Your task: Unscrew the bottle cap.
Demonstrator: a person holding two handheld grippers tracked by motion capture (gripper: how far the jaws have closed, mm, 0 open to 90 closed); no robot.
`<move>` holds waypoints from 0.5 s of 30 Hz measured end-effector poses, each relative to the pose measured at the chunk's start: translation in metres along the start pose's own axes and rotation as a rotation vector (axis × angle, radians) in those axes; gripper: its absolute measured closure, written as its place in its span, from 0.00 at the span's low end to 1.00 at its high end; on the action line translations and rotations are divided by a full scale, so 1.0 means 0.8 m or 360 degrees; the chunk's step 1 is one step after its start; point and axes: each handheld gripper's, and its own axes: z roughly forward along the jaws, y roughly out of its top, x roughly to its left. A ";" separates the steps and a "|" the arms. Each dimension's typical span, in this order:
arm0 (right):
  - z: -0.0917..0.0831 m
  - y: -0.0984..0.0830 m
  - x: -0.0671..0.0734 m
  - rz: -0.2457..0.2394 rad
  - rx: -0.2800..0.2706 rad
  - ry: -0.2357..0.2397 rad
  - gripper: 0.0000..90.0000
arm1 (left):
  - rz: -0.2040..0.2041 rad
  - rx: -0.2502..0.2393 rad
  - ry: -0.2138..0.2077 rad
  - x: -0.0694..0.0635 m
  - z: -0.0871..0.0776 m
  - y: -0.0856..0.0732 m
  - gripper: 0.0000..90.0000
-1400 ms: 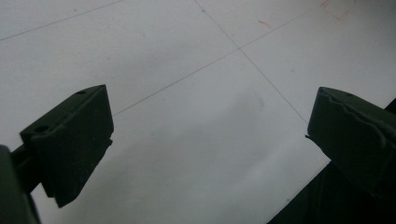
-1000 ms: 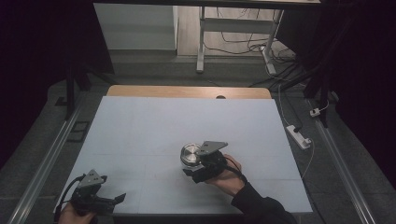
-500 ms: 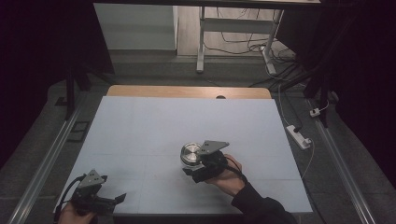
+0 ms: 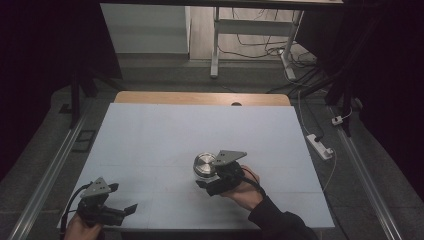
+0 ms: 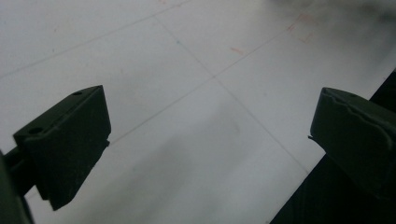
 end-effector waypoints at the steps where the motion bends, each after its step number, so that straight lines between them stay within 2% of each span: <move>1: 0.000 0.000 0.000 -0.0006 0.0002 0.0002 0.16 | 0.0014 -0.0007 -0.0003 -0.001 0.000 0.003 0.00; 4: -0.002 0.001 0.000 -0.0002 -0.0004 0.0002 0.16 | 0.0073 -0.0023 -0.0004 -0.006 -0.001 0.013 0.00; 6: -0.002 0.001 0.001 0.0008 -0.0010 0.0003 0.16 | 0.0120 -0.0057 -0.0038 -0.006 0.000 0.019 0.00; 10: -0.003 0.002 0.001 0.0004 -0.0013 0.0002 0.16 | 0.0154 -0.0081 -0.0114 -0.006 0.003 0.030 0.00; 15: -0.003 0.002 0.002 0.0001 -0.0013 0.0001 0.16 | 0.0199 -0.0090 -0.0145 -0.008 0.011 0.045 0.00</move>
